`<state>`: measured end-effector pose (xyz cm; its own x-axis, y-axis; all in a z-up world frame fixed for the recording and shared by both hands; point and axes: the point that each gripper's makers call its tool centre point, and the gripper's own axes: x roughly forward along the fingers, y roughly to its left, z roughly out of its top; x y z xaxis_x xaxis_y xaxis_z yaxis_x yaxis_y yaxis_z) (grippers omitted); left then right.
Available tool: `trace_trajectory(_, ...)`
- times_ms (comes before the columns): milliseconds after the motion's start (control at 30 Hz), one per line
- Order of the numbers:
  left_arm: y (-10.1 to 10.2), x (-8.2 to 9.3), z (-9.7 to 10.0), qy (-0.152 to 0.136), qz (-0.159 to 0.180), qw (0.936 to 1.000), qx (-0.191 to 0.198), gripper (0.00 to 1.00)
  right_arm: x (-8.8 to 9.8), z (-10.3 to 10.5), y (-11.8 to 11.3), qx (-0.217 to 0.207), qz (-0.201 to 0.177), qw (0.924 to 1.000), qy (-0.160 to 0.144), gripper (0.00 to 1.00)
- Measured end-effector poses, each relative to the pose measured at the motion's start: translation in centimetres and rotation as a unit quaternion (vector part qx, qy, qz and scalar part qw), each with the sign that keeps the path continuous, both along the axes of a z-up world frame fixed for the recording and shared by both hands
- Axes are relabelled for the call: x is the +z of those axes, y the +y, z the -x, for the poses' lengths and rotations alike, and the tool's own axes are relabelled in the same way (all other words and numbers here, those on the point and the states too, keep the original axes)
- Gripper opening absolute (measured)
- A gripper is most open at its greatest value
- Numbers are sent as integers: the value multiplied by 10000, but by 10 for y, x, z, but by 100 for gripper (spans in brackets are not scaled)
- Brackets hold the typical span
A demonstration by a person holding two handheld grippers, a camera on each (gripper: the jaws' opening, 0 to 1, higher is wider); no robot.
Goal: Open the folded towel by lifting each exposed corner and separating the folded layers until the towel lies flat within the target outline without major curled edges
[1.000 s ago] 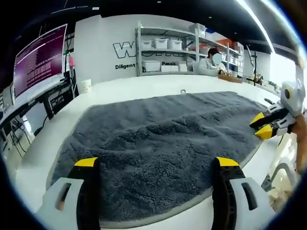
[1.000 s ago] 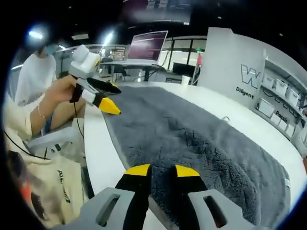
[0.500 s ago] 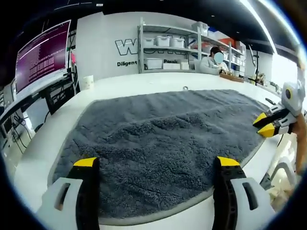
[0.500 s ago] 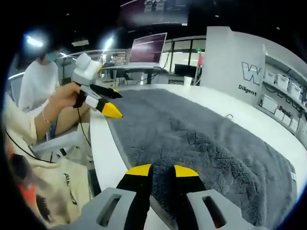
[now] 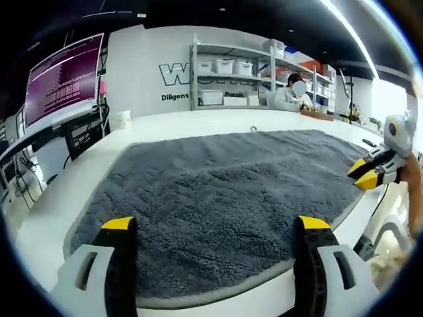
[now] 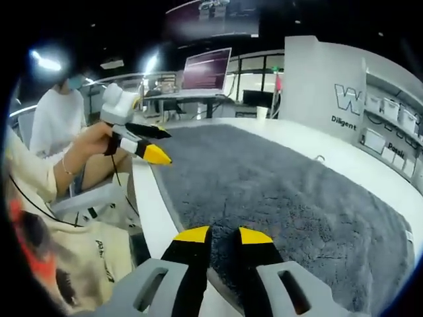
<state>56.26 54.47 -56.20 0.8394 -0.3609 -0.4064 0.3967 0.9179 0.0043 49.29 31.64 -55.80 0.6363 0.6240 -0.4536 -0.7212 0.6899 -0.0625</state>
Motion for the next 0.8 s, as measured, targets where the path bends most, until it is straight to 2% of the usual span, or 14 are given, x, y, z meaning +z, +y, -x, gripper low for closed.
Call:
trace_trajectory(233, 1, 0, 3, -28, 13, 10000, -10, 97, 1, 1, -2, -18, -30, 10000, -12, 10)
trace_trajectory(300, 1, 0, 3, -39, 18, 10000, -7, 97, 3, 1, -5, -188, -5, 9998, -91, 16)
trace_trajectory(400, 2, 0, 3, -45, 22, 10000, -13, 97, 11, 3, -12, -420, -6, 9988, -245, 32)
trace_trajectory(433, 2, 0, 4, -48, 23, 10000, -16, 97, 22, 4, -22, -621, -138, 9973, -364, 36)
trace_trajectory(500, 2, 0, 3, -58, 28, 10000, -19, 97, 28, 4, -30, -766, -213, 9959, -429, 41)
trace_trajectory(533, 2, 0, 3, -64, 32, 10000, -20, 97, 38, 2, -47, -1039, -297, 9926, -556, 43)
trace_trajectory(633, 2, 0, 3, -72, 36, 10000, -17, 97, 50, -6, -93, -1735, -349, 9811, -783, 52)
trace_trajectory(767, 2, 0, 4, -78, 36, 10000, -4, 96, 48, -5, -129, -2116, -440, 9741, -669, 65)
trace_trajectory(800, 2, 0, 4, -76, 36, 10000, -9, 96, 48, -5, -129, -2116, -440, 9741, -669, 67)
